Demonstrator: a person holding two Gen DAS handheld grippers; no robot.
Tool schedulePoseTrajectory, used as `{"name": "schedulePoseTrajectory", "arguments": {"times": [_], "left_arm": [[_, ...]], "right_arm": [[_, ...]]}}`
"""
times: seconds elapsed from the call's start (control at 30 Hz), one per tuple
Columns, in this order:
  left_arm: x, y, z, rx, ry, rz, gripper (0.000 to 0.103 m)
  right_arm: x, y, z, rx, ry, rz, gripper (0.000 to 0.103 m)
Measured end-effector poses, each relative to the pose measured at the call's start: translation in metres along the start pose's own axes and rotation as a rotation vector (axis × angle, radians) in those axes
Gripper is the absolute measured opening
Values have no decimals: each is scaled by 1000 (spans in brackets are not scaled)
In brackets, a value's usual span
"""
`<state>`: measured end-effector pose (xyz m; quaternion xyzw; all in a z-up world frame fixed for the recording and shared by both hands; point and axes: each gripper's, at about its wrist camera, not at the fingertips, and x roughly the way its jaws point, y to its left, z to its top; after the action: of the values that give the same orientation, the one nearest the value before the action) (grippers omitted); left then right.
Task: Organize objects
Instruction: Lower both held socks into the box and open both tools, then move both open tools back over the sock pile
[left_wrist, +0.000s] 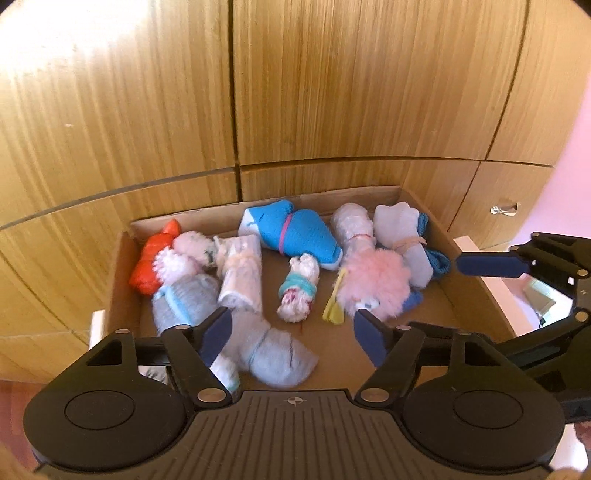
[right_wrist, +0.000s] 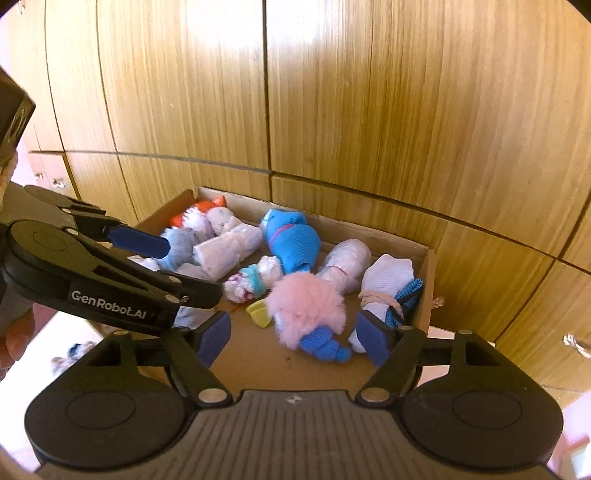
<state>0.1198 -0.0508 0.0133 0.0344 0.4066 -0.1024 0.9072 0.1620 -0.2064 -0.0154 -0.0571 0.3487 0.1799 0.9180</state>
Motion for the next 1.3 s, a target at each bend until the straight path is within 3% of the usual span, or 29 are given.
{"name": "schedulePoseTrajectory", "arguments": {"times": [0.23,0.57,0.83,1.1,1.2,1.3], "left_arm": [[-33,21,-29,-31,-30,16,82],[-65,42,-83,-21,-100,41,86],[-65,57,-122,13,-125,-17,89],[-65,67,-143,-19,-136,-44,94],[-65,65,-143,-1,-145,-60,95],[-62,60,-139,34,-150,-76,99]], "right_arm": [[-22,11,-21,31,-19,10,75],[-53,27,-71,192,-105,32,78],[-61,78,-112,128,-125,34,78],[-43,113,-120,59,-109,29,78],[-36,117,-119,61,-106,25,76],[-30,119,-121,73,-94,16,66]]}}
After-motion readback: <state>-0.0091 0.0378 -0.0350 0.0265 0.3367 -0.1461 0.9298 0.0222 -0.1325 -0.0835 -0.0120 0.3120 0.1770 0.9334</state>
